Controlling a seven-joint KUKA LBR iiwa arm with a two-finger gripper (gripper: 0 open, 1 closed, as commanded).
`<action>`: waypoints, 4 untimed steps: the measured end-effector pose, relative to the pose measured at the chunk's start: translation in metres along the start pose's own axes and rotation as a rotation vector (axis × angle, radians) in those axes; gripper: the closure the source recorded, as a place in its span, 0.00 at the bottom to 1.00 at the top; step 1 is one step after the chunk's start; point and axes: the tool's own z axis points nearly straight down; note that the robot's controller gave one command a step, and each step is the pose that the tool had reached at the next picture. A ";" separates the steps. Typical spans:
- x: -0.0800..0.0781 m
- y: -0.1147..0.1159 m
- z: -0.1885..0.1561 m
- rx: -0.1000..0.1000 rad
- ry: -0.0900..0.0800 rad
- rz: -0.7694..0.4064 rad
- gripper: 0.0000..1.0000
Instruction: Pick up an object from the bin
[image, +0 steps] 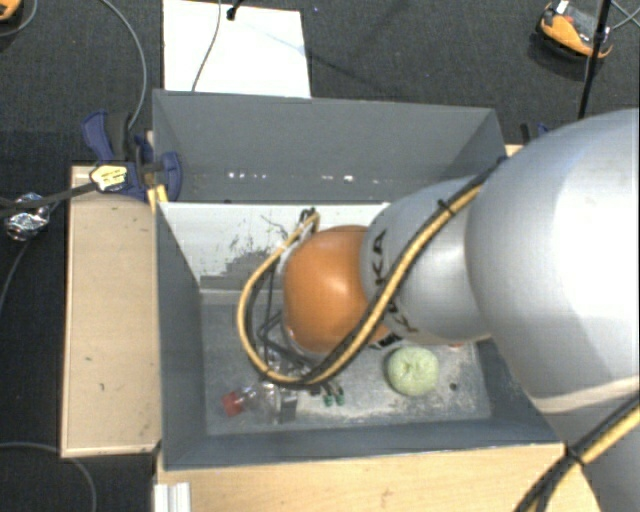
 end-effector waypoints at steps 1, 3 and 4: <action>0.000 0.000 0.000 0.000 0.000 0.002 1.00; -0.012 -0.005 -0.001 -0.001 -0.004 -0.039 1.00; -0.013 -0.005 -0.001 -0.001 -0.004 -0.039 1.00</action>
Offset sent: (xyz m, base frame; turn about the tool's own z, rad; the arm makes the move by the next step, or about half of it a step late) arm 0.0088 0.0012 0.0044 -0.0240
